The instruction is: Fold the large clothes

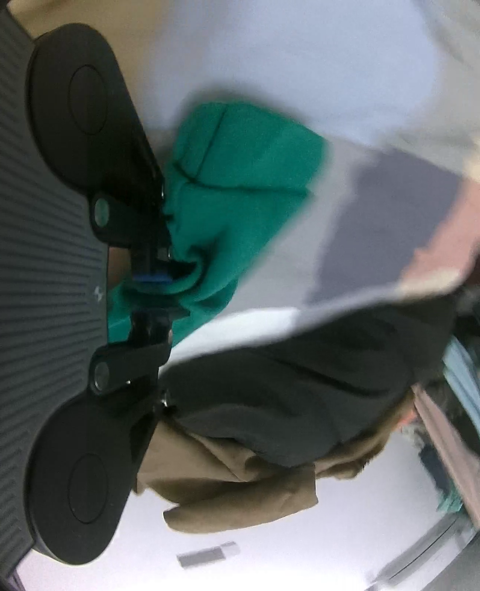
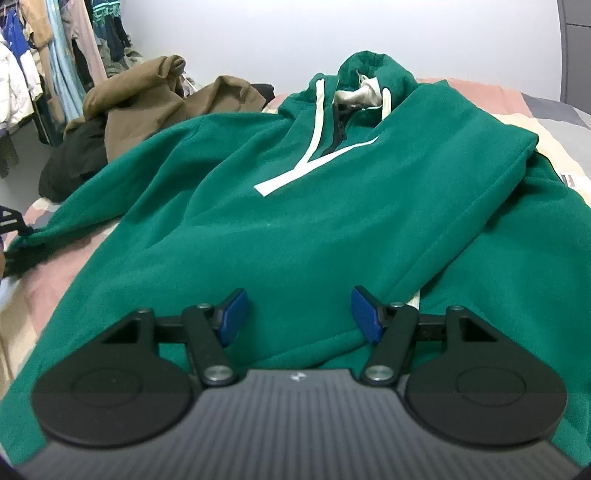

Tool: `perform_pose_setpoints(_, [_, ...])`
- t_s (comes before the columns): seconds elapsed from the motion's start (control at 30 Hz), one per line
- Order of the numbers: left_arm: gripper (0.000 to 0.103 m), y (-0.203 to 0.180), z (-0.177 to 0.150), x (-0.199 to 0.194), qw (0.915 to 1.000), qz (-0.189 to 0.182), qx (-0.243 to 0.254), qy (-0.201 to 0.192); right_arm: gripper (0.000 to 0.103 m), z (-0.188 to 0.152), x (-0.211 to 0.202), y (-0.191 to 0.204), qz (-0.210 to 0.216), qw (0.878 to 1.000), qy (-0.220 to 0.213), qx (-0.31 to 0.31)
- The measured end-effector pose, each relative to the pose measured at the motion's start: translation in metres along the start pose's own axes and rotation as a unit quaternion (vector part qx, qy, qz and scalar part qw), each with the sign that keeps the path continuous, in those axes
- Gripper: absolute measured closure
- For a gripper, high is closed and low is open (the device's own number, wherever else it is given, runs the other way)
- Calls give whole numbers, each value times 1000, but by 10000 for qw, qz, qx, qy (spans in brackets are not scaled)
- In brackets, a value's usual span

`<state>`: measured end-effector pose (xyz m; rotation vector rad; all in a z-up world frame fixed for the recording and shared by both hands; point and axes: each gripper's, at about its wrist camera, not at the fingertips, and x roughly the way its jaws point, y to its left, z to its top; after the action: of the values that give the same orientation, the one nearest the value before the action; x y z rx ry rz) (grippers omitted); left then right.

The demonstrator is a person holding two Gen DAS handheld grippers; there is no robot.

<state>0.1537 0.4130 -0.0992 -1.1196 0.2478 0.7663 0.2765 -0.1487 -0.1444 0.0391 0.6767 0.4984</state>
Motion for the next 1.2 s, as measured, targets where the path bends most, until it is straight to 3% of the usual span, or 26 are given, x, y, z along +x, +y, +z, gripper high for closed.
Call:
perform_pose_setpoints(0.2, [93,-53,37,13,9937,181,1008,-446,39,3,10,-6,-68,9999,-141,-43])
perform_pose_setpoints(0.33, [93,-98,38,11,9838,197,1586,-811,39,7,17,-13,-55,9997,-236,79])
perform_pose_setpoints(0.5, [93,-167,9,-23,9466,11,2909,-1390,39,13,23,-19,7,9991,-321,261])
perform_pose_setpoints(0.73, [93,-241,-53,-111,9059,-1237,3734,-1572,39,15,11,-27,63,9976,-442,527])
perform_pose_setpoints(0.77, [92,-249,-65,-124,8980,-1413,3861,-1569,39,16,7,-29,49,9973,-476,553])
perform_pose_setpoints(0.87, [92,-269,-114,-167,8635,-2008,4355,-1561,39,18,-7,-35,8,9955,-617,717])
perform_pose_setpoints(0.97, [92,-278,-170,-202,8293,-2464,4835,-1335,39,20,-21,-44,-38,9930,-769,901])
perform_pose_setpoints(1.07, [92,-270,-231,-222,7967,-2820,5277,-853,39,21,-36,-54,-99,9898,-894,1109])
perform_pose_setpoints(1.17, [92,-249,-287,-228,7886,-3005,5360,-232,38,18,-50,-65,-160,9859,-1010,1325])
perform_pose_setpoints(1.2, [92,-241,-306,-228,7811,-3025,5461,-11,38,17,-54,-69,-178,9842,-1037,1421])
